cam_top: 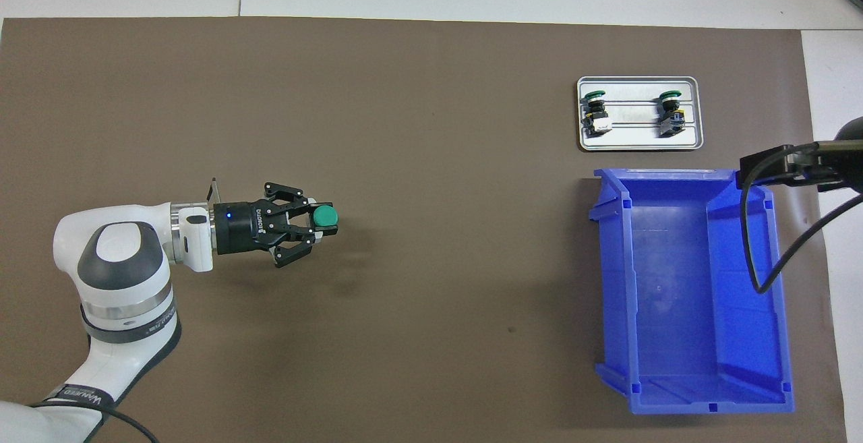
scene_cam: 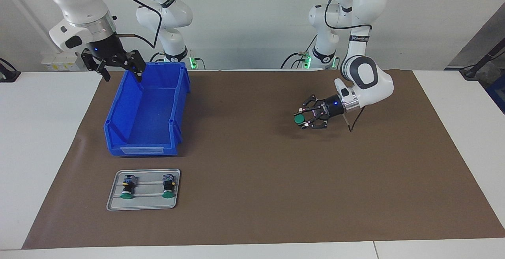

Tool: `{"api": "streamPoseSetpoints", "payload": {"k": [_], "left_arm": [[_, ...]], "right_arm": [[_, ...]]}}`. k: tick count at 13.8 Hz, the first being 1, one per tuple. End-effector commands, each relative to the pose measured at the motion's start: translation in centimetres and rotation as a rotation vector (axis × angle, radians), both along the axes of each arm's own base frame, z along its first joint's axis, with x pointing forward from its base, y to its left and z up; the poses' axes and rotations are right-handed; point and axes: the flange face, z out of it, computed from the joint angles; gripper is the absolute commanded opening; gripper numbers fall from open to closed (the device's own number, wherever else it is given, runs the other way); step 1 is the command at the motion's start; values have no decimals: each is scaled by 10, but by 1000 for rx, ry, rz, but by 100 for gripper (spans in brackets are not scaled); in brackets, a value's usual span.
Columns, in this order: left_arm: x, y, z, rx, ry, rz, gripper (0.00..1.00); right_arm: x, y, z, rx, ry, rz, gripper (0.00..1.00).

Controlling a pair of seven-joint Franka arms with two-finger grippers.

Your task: Place and press button with both arms

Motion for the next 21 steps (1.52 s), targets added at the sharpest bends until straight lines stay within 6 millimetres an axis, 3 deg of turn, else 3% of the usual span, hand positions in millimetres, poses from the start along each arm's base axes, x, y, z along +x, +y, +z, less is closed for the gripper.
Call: {"api": "streamPoseSetpoints", "payload": {"k": [1,6,8,11,17,21], "left_arm": [[-13,1,3,-54,-26,-3,0],[-34,-6,-18,-39,-41,-48,0],[-47,-24,-25,-33,-47,-78,0],[-61,-30,-37,-19,-67,-87,0],[-66,-43,-40,-20,-57,-95,0],[-71,-63,-38,-52,-52,-88,0]], "right_arm": [[-6,0,0,21,5,-16,100],[-6,0,0,21,5,-16,100],[-6,0,0,21,5,-16,100],[-6,0,0,21,5,-16,100],[-6,0,0,21,5,-16,100],[-6,0,0,21,7,-16,100]]}}
